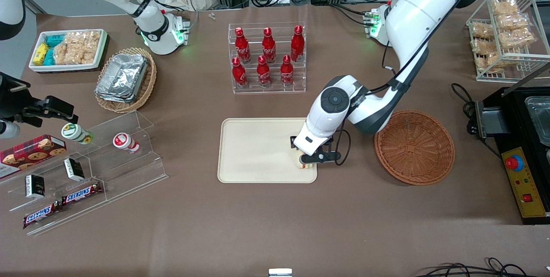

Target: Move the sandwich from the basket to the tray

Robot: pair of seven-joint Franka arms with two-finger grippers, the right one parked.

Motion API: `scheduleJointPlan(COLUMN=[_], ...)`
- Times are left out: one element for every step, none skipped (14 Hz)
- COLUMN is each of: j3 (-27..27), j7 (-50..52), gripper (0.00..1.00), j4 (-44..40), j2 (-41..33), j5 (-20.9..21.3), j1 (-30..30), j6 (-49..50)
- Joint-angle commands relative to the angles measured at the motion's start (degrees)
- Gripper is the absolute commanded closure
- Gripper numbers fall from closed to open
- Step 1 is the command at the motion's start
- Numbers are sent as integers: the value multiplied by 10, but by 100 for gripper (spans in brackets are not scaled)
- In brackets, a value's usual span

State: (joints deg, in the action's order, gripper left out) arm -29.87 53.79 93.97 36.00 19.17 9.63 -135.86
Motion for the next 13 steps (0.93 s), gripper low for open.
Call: scheduleJointPlan(j3=[2,1,-2,-3,-1,-1,-1,-1,0,2,0,-1,2], j7=[20,10,-14,-49,-94,-139,-179,-209,-226,-231,-236,-255,-274], gripper=[0,0,0,0,0,0,0,0,0,0,0,0,0], j4=[-33,-47,-54,-54,-53,-53,-54,-53,-50,-49,-48,-46,-45], j2=[-52,-65,-82,-100,-122,-143,-162,-181,-206,-225,-237,-249,-257], j5=[12,6,-1,-24,-58,-88,-108,-120,-122,-122,-123,-126,-138], j1=[-3,-16,-29,-44,-63,-86,-116,-142,-158,-176,-207,-229,-236], j6=[93,138,173,197,218,250,287,321,356,390,416,433,442])
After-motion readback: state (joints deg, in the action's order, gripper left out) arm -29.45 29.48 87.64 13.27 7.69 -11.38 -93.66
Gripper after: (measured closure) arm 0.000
